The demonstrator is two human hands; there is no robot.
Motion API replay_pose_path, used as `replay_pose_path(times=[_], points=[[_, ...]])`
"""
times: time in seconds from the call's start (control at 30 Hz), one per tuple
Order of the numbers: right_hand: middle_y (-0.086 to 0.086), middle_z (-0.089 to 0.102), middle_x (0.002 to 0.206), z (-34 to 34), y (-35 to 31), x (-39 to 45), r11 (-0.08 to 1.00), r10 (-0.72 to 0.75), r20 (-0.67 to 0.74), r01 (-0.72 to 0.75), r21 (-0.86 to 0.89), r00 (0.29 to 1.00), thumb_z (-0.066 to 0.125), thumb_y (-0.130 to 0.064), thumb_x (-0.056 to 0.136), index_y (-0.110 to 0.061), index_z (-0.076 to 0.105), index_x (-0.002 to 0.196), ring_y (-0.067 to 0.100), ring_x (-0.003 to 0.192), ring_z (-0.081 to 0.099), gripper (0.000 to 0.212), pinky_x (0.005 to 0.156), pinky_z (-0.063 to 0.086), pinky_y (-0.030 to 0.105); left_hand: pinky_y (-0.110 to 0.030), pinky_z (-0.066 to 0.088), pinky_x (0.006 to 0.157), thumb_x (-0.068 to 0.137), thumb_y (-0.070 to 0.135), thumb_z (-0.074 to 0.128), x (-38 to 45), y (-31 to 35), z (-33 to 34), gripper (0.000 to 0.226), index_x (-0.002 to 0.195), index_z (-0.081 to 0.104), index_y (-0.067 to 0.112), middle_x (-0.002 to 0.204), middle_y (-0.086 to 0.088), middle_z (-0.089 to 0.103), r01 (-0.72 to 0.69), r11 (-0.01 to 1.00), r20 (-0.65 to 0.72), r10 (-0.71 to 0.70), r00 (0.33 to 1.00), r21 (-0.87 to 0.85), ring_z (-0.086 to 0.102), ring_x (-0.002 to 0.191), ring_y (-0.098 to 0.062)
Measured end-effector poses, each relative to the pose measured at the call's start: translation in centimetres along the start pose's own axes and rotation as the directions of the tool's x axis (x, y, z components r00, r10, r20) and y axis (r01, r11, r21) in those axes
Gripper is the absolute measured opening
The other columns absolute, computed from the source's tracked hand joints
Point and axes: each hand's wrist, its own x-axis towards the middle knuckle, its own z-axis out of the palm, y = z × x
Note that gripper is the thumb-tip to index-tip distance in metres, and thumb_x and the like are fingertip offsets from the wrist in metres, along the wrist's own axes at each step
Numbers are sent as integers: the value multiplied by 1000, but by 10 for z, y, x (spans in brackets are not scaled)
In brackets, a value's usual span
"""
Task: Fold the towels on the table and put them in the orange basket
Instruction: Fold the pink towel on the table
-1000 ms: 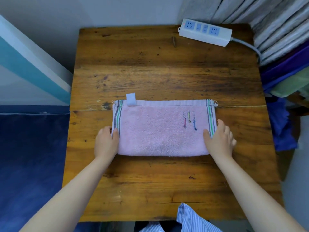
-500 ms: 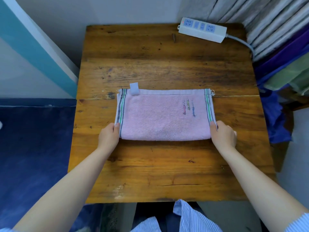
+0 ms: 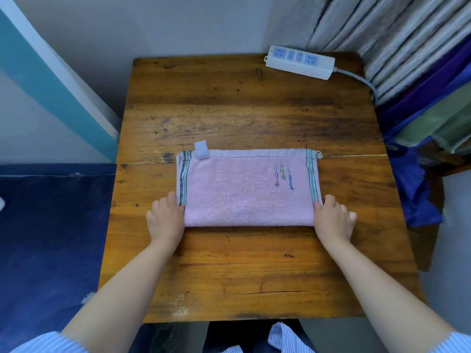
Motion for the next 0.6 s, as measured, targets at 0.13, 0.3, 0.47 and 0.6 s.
replay_pose_path(times=[0.13,0.3,0.47,0.6], points=[[21,45,134,-9,-8,-17,991,-55,-117,69,118,992,51,-21,90,-2,42,129,35,125,40,44,105,27,46,-46,41,97,87,7,51,-7,9,-10,29,113,57,-5,113,-24,60,-242,946,-197,200,960,-214,53,111,-40],[10,4,156,4,-65,-41,911,-410,30,407,73,912,39,-29,94,-15,17,145,26,144,-2,57,110,-14,39,-37,5,117,96,21,42,-22,45,2,51,141,28,0,153,-17,16,-371,892,23,390,921,-259,7,144,-32],[-4,-15,155,29,-72,-32,922,-387,183,384,51,904,29,-53,92,-34,-1,144,19,143,-16,63,109,-21,41,-60,-4,110,86,65,5,-20,40,30,66,146,7,36,157,6,-5,-280,960,160,278,947,-12,-14,143,-27],[-6,-13,153,31,-39,-25,941,-337,148,337,25,930,31,-54,91,-32,3,145,21,144,-11,64,110,-16,37,-61,-4,109,49,79,-35,-21,34,32,114,144,16,40,157,5,3,-257,966,162,257,953,-20,-8,143,-36]])
